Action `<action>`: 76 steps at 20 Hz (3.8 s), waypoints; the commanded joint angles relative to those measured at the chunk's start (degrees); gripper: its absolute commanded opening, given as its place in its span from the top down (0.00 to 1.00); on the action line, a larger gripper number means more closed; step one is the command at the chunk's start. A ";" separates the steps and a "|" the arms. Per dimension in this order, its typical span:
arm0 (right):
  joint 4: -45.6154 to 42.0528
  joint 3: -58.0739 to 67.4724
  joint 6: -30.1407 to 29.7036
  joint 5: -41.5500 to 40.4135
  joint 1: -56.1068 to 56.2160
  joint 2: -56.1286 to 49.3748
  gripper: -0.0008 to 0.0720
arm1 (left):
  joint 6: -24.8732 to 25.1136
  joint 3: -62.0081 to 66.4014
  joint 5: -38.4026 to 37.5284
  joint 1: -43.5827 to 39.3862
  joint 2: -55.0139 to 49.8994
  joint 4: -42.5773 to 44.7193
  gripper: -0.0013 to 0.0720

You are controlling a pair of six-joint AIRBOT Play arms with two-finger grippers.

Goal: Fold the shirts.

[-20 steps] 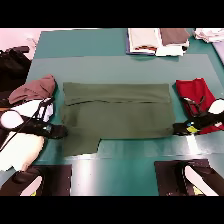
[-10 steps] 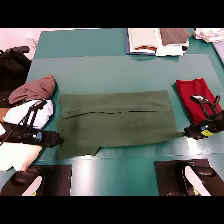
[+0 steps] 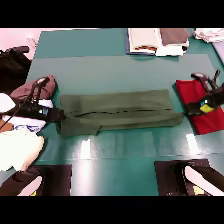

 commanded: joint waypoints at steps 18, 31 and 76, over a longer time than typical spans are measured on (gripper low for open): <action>20.41 20.44 -5.68 -7.13 -6.58 -24.13 0.28 | -1.57 23.17 11.06 0.09 -23.30 8.28 0.24; 30.36 1.01 -13.29 -10.78 -16.11 -32.83 0.21 | -3.10 23.93 12.76 -11.43 -28.35 -1.55 0.94; 45.99 47.84 -9.01 -29.79 49.24 -42.58 0.65 | -1.51 49.13 4.76 7.23 -16.81 15.52 0.94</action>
